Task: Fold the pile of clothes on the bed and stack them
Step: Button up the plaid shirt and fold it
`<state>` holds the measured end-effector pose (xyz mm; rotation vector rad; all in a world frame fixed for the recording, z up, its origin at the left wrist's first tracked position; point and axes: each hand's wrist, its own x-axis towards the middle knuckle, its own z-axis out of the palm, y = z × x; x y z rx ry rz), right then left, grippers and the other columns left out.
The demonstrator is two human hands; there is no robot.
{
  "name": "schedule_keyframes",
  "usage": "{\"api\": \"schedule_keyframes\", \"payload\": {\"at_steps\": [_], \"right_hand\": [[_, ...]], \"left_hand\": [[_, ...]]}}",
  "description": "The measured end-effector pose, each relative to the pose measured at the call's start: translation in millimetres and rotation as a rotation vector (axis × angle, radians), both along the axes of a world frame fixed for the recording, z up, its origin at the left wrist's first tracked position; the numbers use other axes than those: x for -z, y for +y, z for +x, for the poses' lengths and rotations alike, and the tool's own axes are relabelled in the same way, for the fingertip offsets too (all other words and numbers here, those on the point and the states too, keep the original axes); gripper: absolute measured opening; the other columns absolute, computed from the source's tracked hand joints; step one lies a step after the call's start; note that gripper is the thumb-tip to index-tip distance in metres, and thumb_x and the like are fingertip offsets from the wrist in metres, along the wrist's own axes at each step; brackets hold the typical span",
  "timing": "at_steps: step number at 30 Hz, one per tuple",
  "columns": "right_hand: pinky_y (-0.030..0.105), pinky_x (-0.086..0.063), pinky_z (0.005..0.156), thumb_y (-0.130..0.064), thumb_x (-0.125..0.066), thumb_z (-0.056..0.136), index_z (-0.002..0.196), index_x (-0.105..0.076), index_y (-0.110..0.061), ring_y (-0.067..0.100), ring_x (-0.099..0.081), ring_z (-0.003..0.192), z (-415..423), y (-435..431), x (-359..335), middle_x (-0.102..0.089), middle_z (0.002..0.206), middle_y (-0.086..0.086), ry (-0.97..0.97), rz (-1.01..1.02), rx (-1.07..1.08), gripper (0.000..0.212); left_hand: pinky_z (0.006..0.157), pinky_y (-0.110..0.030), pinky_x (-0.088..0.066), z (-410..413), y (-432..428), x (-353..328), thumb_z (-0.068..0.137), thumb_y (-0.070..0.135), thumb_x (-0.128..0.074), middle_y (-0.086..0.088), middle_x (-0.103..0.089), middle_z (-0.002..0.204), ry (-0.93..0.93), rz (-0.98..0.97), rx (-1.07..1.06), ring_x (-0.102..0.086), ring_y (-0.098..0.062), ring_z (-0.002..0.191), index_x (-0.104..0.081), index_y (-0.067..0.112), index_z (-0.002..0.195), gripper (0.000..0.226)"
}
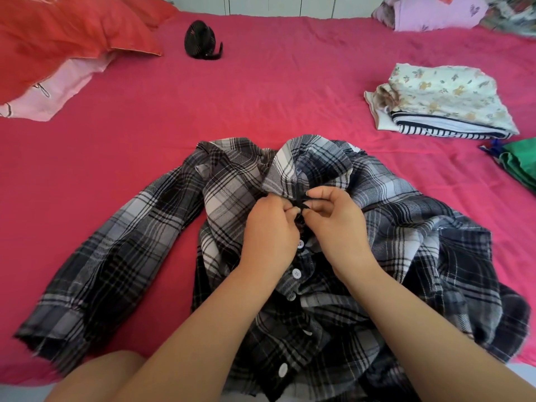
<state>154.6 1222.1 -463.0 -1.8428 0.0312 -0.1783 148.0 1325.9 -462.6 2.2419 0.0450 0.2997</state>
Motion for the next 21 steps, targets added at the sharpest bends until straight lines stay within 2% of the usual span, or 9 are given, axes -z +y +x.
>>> {"api": "schedule_keyframes", "payload": {"at_steps": [2,4,8,10,13,15,17,19,21], "right_hand": [[0.042,-0.056,0.069,-0.004,-0.063,0.082,0.084,-0.052,-0.036,0.014,-0.064,0.073,-1.1,-0.1,-1.2,-0.064,0.081,-0.009,0.009,0.0,-0.001,0.033],[0.043,-0.056,0.07,-0.005,-0.063,0.082,0.083,-0.052,-0.036,0.014,-0.064,0.074,-1.9,-0.8,-2.6,-0.064,0.082,-0.009,-0.008,-0.031,0.003,0.033],[0.022,-0.053,0.065,-0.009,-0.062,0.082,0.089,-0.054,-0.031,0.008,-0.061,0.066,0.1,-3.7,-3.6,-0.062,0.078,-0.012,-0.039,-0.135,-0.01,0.024],[0.007,-0.043,0.055,-0.011,-0.061,0.083,0.091,-0.054,-0.027,0.0,-0.057,0.059,0.9,-4.9,-3.5,-0.06,0.073,-0.015,-0.043,-0.202,-0.019,0.02],[0.002,-0.037,0.054,-0.008,-0.06,0.082,0.09,-0.05,-0.028,-0.009,-0.054,0.057,0.1,-5.3,-3.7,-0.055,0.069,-0.017,-0.071,-0.257,-0.034,0.024],[0.003,-0.038,0.053,-0.007,-0.059,0.082,0.087,-0.048,-0.032,-0.006,-0.054,0.058,0.3,-4.8,-3.5,-0.056,0.071,-0.016,-0.063,-0.209,-0.041,0.028],[0.004,-0.039,0.053,-0.006,-0.058,0.083,0.084,-0.046,-0.036,-0.002,-0.053,0.06,1.0,-4.7,-2.8,-0.058,0.075,-0.014,-0.06,-0.163,-0.046,0.033],[0.004,-0.039,0.056,-0.004,-0.057,0.084,0.087,-0.046,-0.036,-0.002,-0.053,0.066,1.3,-5.1,-2.3,-0.057,0.078,-0.014,-0.079,-0.161,-0.06,0.034],[0.005,-0.04,0.062,-0.002,-0.056,0.083,0.092,-0.046,-0.031,-0.004,-0.053,0.07,0.4,-5.6,-3.5,-0.054,0.08,-0.016,-0.115,-0.221,-0.083,0.031]], "left_hand": [[0.066,0.003,-0.03,-1.4,3.2,0.1,0.092,0.009,-0.053,0.008,-0.043,0.076,-0.122,0.149,0.043,-0.036,0.0,0.061,-0.059,0.006,0.086,0.009],[0.063,-0.008,-0.032,-2.2,5.1,1.0,0.092,0.01,-0.051,0.011,-0.036,0.072,-0.176,0.222,0.075,-0.033,-0.001,0.059,-0.058,0.006,0.086,0.01],[0.059,-0.027,-0.03,-6.0,5.1,1.4,0.092,0.016,-0.05,-0.002,-0.048,0.077,-0.261,0.306,0.08,-0.05,-0.024,0.07,-0.057,0.006,0.084,0.014],[0.057,-0.029,-0.032,-8.3,3.7,2.9,0.091,0.014,-0.053,-0.008,-0.054,0.079,-0.291,0.324,0.089,-0.053,-0.027,0.068,-0.057,0.004,0.082,0.014],[0.055,-0.026,-0.031,-9.7,1.5,4.4,0.086,0.009,-0.058,-0.007,-0.054,0.073,-0.326,0.313,0.068,-0.051,-0.025,0.061,-0.057,0.004,0.076,0.011],[0.057,-0.02,-0.027,-8.6,-0.1,3.8,0.086,0.01,-0.059,0.006,-0.047,0.067,-0.273,0.198,0.033,-0.045,-0.015,0.061,-0.055,0.01,0.072,0.014],[0.057,-0.015,-0.034,-4.6,-1.9,1.8,0.086,0.012,-0.06,0.013,-0.049,0.064,-0.144,0.002,-0.004,-0.049,-0.007,0.06,-0.053,0.019,0.067,0.021],[0.054,-0.019,-0.046,1.4,-0.7,-3.3,0.086,0.01,-0.061,0.006,-0.056,0.061,0.078,-0.326,-0.021,-0.056,-0.007,0.05,-0.055,0.021,0.067,0.023],[0.043,-0.019,-0.043,5.4,4.0,-8.2,0.086,0.003,-0.059,-0.002,-0.055,0.057,0.31,-0.76,0.0,-0.051,-0.008,0.042,-0.057,0.013,0.071,0.018]]}}
